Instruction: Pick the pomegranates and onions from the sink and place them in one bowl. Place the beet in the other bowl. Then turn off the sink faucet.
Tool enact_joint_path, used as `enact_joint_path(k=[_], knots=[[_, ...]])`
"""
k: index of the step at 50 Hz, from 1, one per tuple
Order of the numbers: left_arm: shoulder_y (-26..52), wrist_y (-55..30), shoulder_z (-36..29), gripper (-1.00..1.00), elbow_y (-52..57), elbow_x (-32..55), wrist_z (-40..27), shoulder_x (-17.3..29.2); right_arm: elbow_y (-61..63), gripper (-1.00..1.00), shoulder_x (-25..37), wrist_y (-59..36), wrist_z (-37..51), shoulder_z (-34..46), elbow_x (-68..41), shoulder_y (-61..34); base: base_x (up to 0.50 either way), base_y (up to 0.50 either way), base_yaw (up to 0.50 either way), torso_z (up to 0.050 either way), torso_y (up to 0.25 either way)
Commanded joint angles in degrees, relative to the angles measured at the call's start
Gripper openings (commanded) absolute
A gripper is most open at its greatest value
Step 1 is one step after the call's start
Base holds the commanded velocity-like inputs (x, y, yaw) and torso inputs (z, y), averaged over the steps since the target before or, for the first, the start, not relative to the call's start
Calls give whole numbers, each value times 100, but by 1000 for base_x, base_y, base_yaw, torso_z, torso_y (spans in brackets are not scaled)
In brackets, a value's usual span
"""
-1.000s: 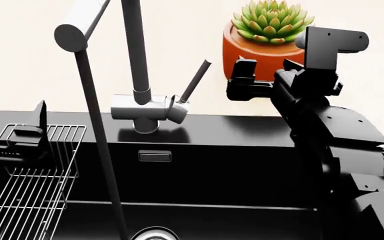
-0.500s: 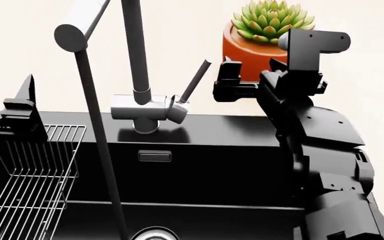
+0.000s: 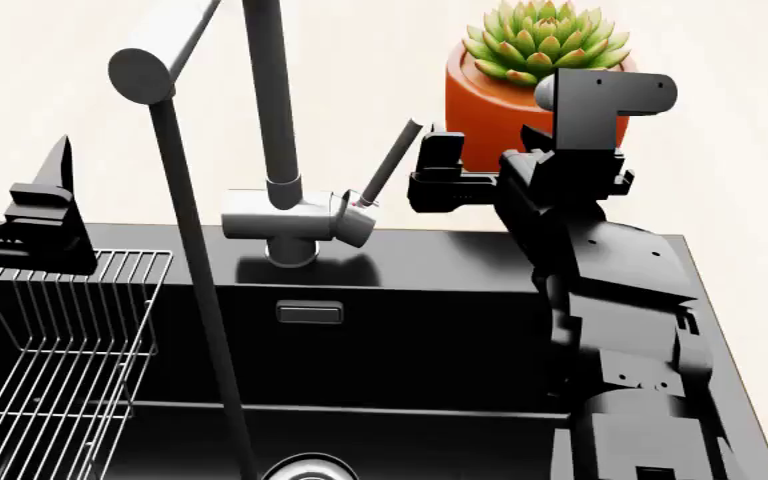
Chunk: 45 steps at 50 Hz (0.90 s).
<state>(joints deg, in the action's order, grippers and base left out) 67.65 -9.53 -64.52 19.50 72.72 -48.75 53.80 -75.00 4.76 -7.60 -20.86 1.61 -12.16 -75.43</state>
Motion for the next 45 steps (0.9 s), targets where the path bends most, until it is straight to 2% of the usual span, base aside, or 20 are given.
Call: enact_joint_path(k=[1, 7, 20, 45], knots=[[21, -39, 133, 100, -30, 184, 255, 8, 2, 100, -129, -79, -106, -833, 868, -45, 0, 0, 0, 16, -61], [-10, -36, 106, 100, -33, 121, 195, -89, 2, 100, -47, 78, 358, -1037, 1016, -15, 0, 0, 0, 18, -64], [62, -13, 239, 100, -63, 257, 366, 138, 2, 100, -147, -87, 69, -1071, 1158, -123, 0, 0, 0, 28, -126], [169, -104, 292, 100, -43, 253, 200, 29, 2, 100, -238, -197, 63, -830, 1249, -678, 0, 0, 0, 29, -130]])
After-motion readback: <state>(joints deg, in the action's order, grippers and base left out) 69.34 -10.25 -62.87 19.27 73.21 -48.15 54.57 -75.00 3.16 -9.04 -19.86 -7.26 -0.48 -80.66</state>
